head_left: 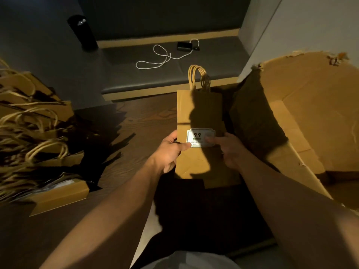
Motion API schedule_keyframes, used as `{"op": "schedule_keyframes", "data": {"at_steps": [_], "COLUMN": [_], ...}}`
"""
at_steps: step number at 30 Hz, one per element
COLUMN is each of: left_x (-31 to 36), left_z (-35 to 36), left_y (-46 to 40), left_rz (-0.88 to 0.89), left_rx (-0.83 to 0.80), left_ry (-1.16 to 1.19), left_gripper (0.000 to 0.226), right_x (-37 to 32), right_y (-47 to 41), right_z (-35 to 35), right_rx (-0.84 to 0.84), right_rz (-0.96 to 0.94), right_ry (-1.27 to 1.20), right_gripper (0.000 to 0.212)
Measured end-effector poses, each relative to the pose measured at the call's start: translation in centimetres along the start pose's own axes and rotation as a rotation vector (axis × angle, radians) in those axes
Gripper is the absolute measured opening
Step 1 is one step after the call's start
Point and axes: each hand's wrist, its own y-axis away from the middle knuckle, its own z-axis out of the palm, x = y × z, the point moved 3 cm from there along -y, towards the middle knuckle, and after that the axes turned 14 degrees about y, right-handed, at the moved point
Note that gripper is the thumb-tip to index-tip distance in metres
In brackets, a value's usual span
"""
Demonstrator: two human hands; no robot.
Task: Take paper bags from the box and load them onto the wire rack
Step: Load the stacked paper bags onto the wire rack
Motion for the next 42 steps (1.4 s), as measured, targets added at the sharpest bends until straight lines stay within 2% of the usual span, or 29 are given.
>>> {"op": "schedule_keyframes", "data": {"at_steps": [2,6,8,11,14,16,19,23,28,31,35,38,39,42], "left_x": [1.6,3.6,4.2,4.8,4.6,3.7,1.9,0.2,0.6,2.0,2.9,3.0,3.1,3.6], "left_z": [-1.1,-4.7,-6.7,-9.5,-12.2,-14.7,-18.8,-22.0,-24.7,-25.5,-26.4,-26.8,-27.0,-27.9], "left_y": [1.3,4.2,5.8,8.3,11.6,13.7,16.6,19.4,19.5,18.8,18.7,19.3,19.5,19.7], "left_rz": [0.066,0.2,0.259,0.326,0.34,0.309,0.174,-0.021,0.075,0.116,0.128,0.15,0.161,0.21], "left_rx": [0.003,0.064,0.108,0.206,0.255,0.294,0.331,0.419,0.565,0.554,0.6,0.623,0.618,0.633], "left_ry": [-0.008,0.008,0.03,-0.059,-0.111,-0.061,-0.026,-0.188,-0.106,-0.107,-0.143,0.159,0.248,0.456], "left_gripper": [0.037,0.034,0.032,0.032,0.026,0.026,0.018,0.027,0.038,0.041,0.02,0.021,0.02,0.019], "right_x": [-1.1,-2.5,-3.1,-3.6,-3.7,-3.7,-3.7,-3.2,-2.4,-3.0,-4.1,-5.1,-5.6,-6.6], "right_y": [0.6,1.6,2.4,3.3,4.8,5.9,7.2,8.6,10.1,11.4,12.1,12.2,12.6,13.1], "right_z": [1.1,5.6,8.4,11.7,14.7,16.3,18.3,20.2,21.8,22.5,24.4,26.1,26.4,26.4], "right_rx": [-0.09,-0.221,-0.265,-0.314,-0.481,-0.584,-0.605,-0.66,-0.764,-0.823,-0.801,-0.72,-0.71,-0.626], "right_rz": [-0.001,-0.053,-0.1,-0.152,-0.185,-0.189,-0.178,-0.153,-0.095,-0.108,-0.19,-0.277,-0.293,-0.301], "right_ry": [-0.016,0.001,0.067,0.093,0.102,0.082,0.081,0.107,0.2,0.226,0.217,0.167,0.139,0.135], "right_gripper": [0.03,0.015,0.019,0.034,0.041,0.05,0.059,0.059,0.061,0.069,0.081,0.087,0.081,0.043]}}
